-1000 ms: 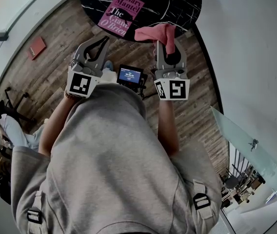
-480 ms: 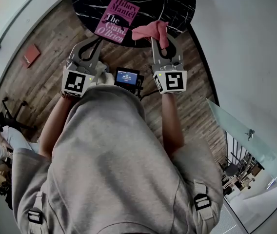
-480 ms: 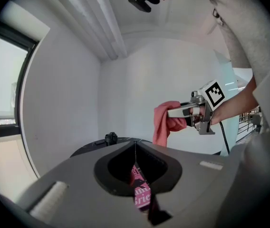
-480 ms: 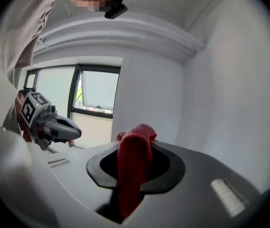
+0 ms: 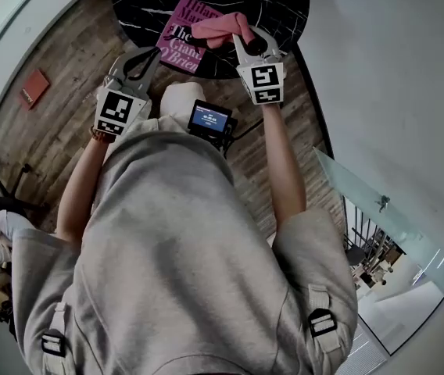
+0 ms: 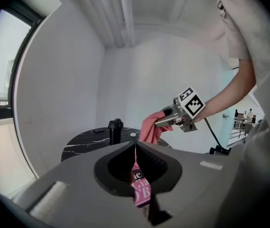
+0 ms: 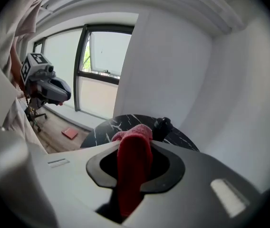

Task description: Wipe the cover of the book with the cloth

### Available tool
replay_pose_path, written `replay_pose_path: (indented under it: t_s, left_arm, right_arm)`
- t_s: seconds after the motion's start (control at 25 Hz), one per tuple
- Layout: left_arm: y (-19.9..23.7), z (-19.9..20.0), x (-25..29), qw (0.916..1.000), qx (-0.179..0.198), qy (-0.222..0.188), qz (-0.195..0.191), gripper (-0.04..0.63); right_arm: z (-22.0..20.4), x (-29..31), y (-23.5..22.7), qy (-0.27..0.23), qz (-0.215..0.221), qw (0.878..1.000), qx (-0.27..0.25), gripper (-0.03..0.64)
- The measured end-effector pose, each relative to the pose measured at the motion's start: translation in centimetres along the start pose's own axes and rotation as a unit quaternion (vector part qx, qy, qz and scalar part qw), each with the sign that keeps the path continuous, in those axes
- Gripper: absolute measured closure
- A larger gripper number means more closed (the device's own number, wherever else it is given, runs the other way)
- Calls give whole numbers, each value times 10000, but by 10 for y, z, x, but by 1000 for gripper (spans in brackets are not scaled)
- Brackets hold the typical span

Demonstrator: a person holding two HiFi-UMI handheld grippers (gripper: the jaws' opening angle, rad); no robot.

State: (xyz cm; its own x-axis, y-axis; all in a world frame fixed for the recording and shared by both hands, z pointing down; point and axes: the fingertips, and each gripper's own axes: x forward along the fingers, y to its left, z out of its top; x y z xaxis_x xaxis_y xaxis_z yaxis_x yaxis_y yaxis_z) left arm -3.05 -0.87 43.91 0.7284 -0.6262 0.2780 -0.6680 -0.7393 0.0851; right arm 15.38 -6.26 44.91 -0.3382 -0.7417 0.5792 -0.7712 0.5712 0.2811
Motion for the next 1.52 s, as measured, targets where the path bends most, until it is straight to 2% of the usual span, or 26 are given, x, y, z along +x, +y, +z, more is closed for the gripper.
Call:
replay_pose_path:
  t_s: [0.24,0.44,0.56,0.76,0.96,1.12,1.52]
  left_arm:
    - [17,-33,13,9987,261,430,27,588]
    - [23,-91,35,9907,571,1232,67,570]
    - [19,-130,52,9824,605,1765,-24,478]
    - [1,-190,70,9649,570,2547,-297,451]
    - [-9,-226,77,9457,775,3122,-459,351]
    - [-13,-234,82,9401,884,3235,-605,342]
    - [-13,-235,83,9411,887,3182,-724,341]
  right_arm:
    - [-45,54,-19,726,227,9966,-303,523]
    - [-91,107,-18,1197,697,9893,-462,523]
    - [-114,133,-14,1439,1041,9829,-487,523]
    - [-147,164,2,1899,1658,9662,-544,523]
    - [-156,174,8,1941,2003,9601,-185,535]
    - [-158,174,7,1849,1998,9622,29,535]
    - [-163,159,32,1875,2161,9582,-92,539]
